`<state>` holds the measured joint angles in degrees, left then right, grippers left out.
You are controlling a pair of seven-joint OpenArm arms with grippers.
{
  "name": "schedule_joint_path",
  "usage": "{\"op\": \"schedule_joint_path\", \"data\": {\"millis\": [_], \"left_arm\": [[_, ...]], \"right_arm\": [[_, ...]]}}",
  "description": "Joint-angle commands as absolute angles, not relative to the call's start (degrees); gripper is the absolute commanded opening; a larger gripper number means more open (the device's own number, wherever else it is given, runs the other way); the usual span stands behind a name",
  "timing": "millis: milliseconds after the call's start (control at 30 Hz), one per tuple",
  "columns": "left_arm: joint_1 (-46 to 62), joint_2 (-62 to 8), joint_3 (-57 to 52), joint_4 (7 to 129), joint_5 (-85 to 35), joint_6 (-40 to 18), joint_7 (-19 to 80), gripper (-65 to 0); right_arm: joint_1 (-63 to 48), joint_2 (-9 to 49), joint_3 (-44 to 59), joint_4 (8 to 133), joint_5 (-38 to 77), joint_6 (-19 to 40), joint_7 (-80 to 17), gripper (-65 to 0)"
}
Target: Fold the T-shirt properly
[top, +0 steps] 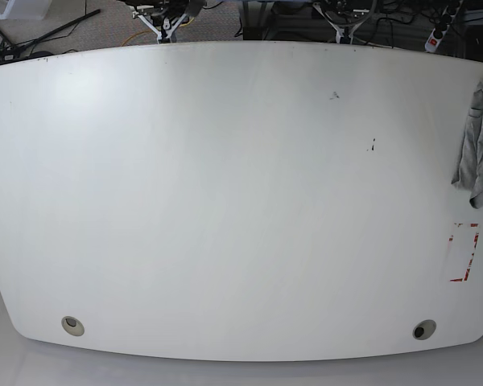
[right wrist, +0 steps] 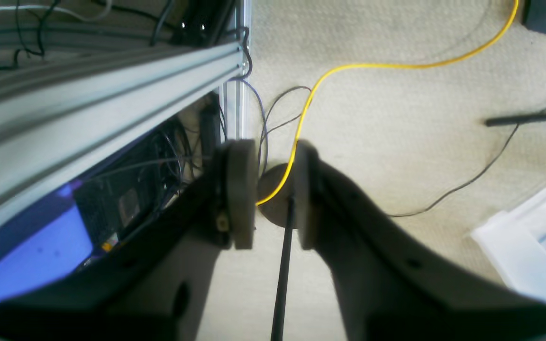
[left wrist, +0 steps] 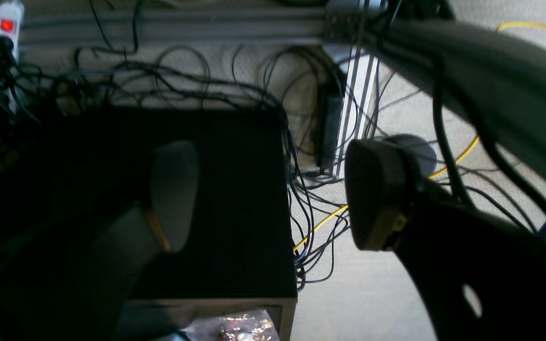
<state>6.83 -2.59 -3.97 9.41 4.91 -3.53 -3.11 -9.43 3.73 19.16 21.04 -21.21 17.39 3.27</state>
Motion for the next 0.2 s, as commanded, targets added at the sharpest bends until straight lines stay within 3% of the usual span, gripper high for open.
{"op": "schedule_joint_path", "data": {"millis": [0,167], "left_arm": [[6.90,-2.77,-4.00,9.45,4.79,-3.30,-3.56,-20.0],[6.90,-2.59,-4.00,9.63,4.79,-3.30,-3.74,-20.0]], "right_arm": [[-9.71,4.09,19.30,21.23,-21.23,17.54,3.74,-51.2],[-9.80,4.09,19.47,21.23,-20.88,17.54,3.74,-51.2]]}}
